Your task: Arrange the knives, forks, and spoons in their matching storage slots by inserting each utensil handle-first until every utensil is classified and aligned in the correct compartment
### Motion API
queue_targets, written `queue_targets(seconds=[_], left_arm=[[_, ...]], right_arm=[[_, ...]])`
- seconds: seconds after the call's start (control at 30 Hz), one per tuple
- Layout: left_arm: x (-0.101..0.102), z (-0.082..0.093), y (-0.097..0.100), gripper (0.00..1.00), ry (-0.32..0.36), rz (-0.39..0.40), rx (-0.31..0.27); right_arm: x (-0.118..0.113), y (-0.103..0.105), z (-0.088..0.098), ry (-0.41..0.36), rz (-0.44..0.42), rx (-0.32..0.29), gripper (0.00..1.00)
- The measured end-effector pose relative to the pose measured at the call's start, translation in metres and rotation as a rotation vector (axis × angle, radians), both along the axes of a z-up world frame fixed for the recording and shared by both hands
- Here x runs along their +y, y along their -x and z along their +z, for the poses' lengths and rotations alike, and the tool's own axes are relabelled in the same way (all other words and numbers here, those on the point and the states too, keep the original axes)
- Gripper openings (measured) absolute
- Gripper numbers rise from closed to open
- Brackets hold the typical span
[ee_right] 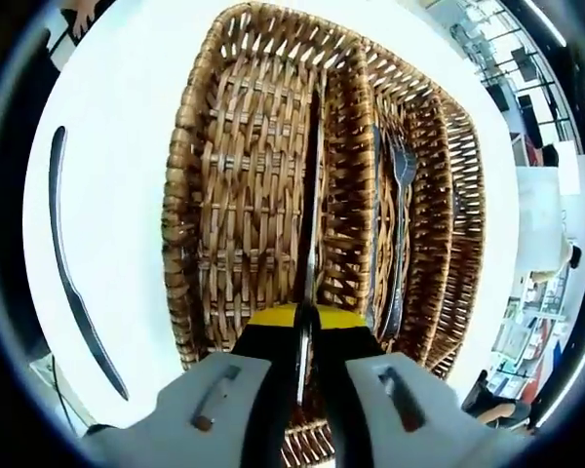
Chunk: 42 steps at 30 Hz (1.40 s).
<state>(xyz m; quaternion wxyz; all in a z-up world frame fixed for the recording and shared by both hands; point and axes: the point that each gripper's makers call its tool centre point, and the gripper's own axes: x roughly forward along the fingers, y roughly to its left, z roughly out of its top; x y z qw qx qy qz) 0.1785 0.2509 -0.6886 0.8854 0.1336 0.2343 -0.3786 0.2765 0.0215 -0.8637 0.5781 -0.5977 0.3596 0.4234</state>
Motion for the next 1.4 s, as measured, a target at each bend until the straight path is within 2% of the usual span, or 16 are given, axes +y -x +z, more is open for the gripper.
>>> queue_targets(seconds=[0.03,0.1,0.33,0.43,0.5,0.67,0.8,0.97,1.1,1.3,1.37,1.4], left_arm=[[-0.001,0.000,0.000,0.99,0.002,-0.002,-0.001],[-0.002,0.002,0.000,0.99,0.003,-0.004,-0.003],[-0.007,0.004,0.001,0.99,0.009,-0.017,-0.011],[-0.010,0.005,0.002,0.99,0.010,-0.026,-0.014],[-0.011,0.005,0.001,0.99,0.014,-0.029,-0.016],[-0.017,0.010,-0.002,0.99,0.044,-0.034,-0.028],[-0.020,0.014,-0.004,0.99,0.062,-0.038,-0.034],[-0.025,0.017,-0.005,0.99,0.087,-0.044,-0.041],[-0.027,0.018,-0.006,0.99,0.107,-0.042,-0.040],[-0.034,0.019,-0.005,0.99,0.129,-0.052,-0.045],[-0.040,0.024,-0.003,0.99,0.133,-0.056,-0.069],[-0.043,0.027,-0.002,0.99,0.135,-0.061,-0.083]], right_arm=[[0.001,0.003,0.001,-0.029,-0.021,0.012,0.06],[-0.001,0.001,0.005,-0.035,-0.016,-0.006,0.10],[-0.008,0.003,0.016,-0.110,-0.071,-0.029,0.17],[-0.007,0.004,0.027,-0.168,-0.103,-0.031,0.18],[-0.006,0.001,0.041,-0.215,-0.119,-0.063,0.20],[-0.007,-0.003,0.081,-0.365,-0.206,-0.116,0.32],[-0.012,0.000,0.106,-0.470,-0.274,-0.125,0.41],[-0.020,0.008,0.136,-0.591,-0.326,-0.165,0.46],[-0.030,0.018,0.151,-0.692,-0.421,-0.163,0.59],[-0.047,0.028,0.166,-0.818,-0.503,-0.168,0.75],[-0.049,0.031,0.175,-0.924,-0.511,-0.184,0.78],[-0.053,0.036,0.173,-0.941,-0.542,-0.163,0.83]])
